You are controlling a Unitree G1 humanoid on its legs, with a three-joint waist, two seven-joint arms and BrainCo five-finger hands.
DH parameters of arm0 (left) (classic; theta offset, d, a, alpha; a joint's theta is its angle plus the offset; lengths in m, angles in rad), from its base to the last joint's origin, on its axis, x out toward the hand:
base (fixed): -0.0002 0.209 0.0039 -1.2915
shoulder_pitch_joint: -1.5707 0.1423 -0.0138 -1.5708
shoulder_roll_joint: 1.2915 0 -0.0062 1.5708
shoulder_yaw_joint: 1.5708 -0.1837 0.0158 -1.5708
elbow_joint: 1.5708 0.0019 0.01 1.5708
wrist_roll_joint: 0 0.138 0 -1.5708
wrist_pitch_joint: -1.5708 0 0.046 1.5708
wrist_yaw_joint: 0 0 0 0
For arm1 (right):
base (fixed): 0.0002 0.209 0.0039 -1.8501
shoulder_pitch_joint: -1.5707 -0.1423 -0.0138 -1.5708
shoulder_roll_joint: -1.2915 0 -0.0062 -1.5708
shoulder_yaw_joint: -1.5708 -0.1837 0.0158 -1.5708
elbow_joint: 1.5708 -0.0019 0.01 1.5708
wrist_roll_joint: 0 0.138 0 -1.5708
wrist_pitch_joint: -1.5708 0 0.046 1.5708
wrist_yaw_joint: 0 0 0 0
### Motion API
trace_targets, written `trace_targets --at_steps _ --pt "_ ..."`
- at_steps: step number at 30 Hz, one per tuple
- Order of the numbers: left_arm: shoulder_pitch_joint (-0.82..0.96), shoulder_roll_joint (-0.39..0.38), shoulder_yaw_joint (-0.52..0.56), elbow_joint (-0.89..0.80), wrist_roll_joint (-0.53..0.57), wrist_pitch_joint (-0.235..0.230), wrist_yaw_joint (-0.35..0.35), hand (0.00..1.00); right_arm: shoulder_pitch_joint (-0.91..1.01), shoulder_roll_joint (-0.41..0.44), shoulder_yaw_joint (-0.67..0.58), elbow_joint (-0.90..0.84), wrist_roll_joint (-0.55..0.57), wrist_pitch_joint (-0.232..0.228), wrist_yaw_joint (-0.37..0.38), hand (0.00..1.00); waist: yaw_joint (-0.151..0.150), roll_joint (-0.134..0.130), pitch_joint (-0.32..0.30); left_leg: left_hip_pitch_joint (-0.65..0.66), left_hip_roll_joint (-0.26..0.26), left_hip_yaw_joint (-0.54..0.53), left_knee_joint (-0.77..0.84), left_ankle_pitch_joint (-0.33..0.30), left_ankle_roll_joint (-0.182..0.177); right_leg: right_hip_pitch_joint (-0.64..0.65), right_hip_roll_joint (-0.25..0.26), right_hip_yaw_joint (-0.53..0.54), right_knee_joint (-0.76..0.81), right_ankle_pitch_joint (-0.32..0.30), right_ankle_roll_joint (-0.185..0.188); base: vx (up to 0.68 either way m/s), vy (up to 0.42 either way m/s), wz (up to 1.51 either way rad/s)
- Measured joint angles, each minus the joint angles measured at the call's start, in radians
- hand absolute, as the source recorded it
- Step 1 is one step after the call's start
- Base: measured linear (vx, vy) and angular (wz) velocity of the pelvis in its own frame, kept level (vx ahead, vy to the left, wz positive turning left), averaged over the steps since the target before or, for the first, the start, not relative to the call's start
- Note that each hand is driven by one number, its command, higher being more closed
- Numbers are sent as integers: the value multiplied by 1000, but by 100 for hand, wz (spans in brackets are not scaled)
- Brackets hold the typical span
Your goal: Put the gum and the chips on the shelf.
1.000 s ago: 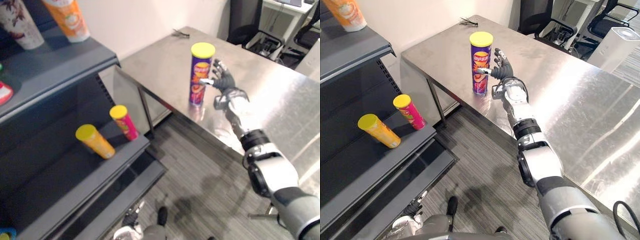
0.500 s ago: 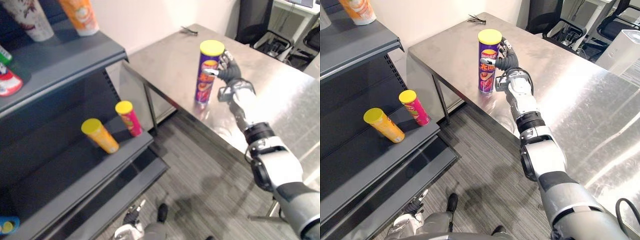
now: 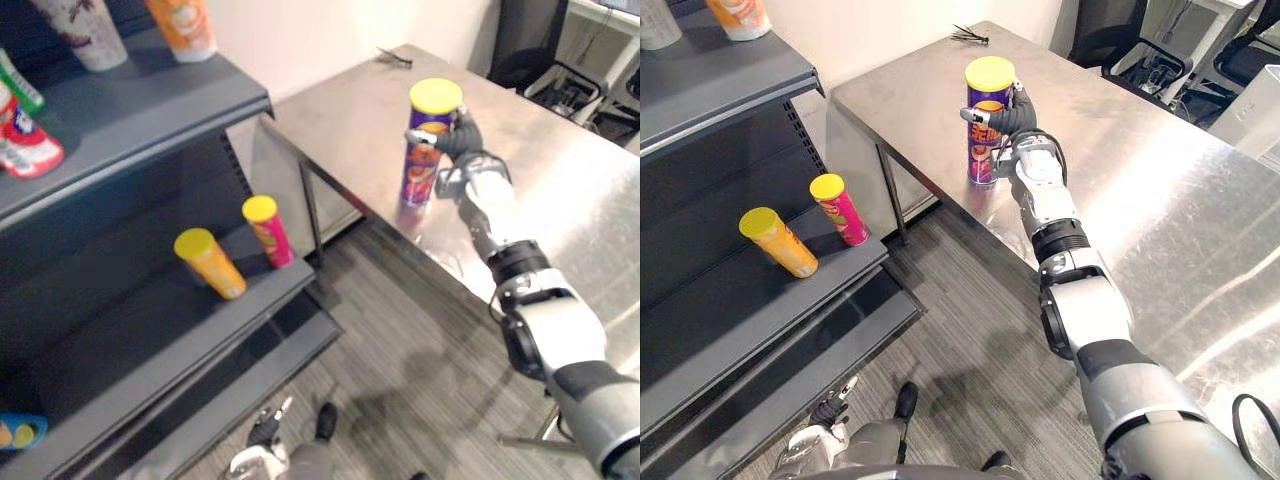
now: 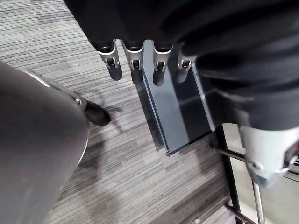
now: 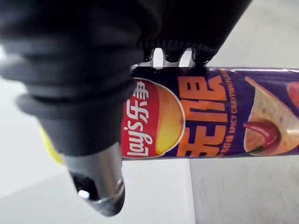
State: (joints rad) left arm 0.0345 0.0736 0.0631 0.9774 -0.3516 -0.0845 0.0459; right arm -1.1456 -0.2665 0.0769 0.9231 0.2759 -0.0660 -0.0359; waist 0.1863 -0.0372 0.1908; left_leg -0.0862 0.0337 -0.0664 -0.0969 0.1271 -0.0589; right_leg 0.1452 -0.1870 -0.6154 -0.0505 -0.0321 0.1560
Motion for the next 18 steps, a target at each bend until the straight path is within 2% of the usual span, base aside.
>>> trace_targets --at_steps 11,18 --pt "-3 4 -19 -1 -1 0 0 0 0 10 19 2 -1 -3 3 100 7 -8 -1 0 2 2 0 3 0 -1 0 0 4 0 -1 0 0 0" --pt "-3 14 -25 -1 0 0 0 0 17 14 27 -5 -1 -2 2 100 7 -27 -9 5 15 27 0 4 -3 -16 2 26 20 -4 -7 -5 0 -10"
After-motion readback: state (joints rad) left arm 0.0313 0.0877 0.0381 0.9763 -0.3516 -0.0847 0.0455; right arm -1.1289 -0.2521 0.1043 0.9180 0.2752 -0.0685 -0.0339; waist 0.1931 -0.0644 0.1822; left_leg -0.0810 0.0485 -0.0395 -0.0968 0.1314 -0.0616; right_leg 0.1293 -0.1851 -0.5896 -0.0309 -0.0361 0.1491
